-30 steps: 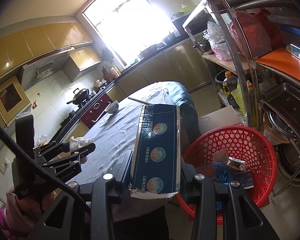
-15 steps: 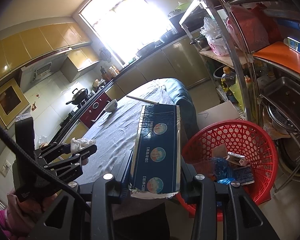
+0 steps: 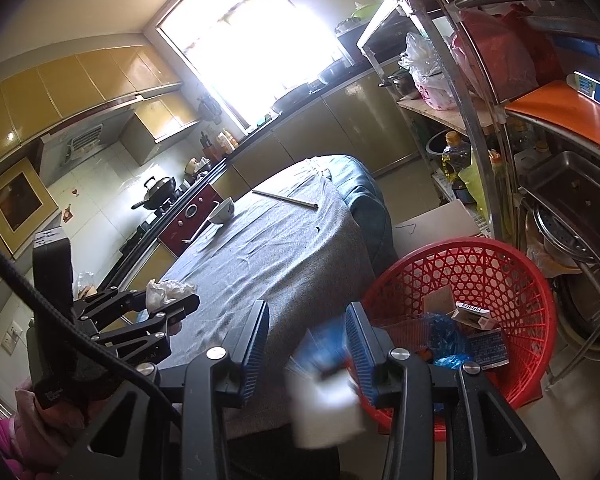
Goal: Collect trash
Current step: 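Carry the tissue ball and blue box toward the red basket with both tools, then open both tools over the red basket to drop the box and tissue ball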
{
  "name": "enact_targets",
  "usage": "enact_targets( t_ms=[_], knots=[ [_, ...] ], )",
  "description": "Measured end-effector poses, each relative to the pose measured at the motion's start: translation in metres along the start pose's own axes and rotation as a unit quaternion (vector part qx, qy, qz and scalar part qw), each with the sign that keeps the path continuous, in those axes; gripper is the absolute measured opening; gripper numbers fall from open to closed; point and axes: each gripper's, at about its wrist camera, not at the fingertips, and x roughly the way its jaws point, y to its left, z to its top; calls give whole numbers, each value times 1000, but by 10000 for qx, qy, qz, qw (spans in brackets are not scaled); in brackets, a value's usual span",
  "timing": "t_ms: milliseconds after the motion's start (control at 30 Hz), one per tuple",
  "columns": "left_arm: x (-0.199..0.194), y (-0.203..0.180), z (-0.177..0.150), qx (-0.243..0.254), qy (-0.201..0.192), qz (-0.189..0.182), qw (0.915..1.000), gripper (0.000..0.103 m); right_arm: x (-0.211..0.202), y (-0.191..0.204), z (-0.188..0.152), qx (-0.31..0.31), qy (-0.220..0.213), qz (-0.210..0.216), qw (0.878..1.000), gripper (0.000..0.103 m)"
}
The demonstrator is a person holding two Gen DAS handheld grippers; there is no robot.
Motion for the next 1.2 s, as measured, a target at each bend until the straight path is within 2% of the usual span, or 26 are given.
enact_targets(
  t_ms=[167, 400, 1033, 1200],
  knots=[
    [3, 2, -2, -28, 62, -15, 10000, 38, 3, -8, -2, -29, 25, -257, 9997, 44],
    [9, 3, -3, -87, 144, -106, 9998, 38, -17, -40, 2, 232, -195, -563, 9980, 44],
    [1, -27, 9, 340, -36, -207, 9992, 38, -30, -51, 4, 400, -312, -665, 9965, 44],
    [-4, -40, 21, 426, -148, -572, 9973, 38, -40, -59, 5, 474, -422, -730, 9953, 44]
  ],
)
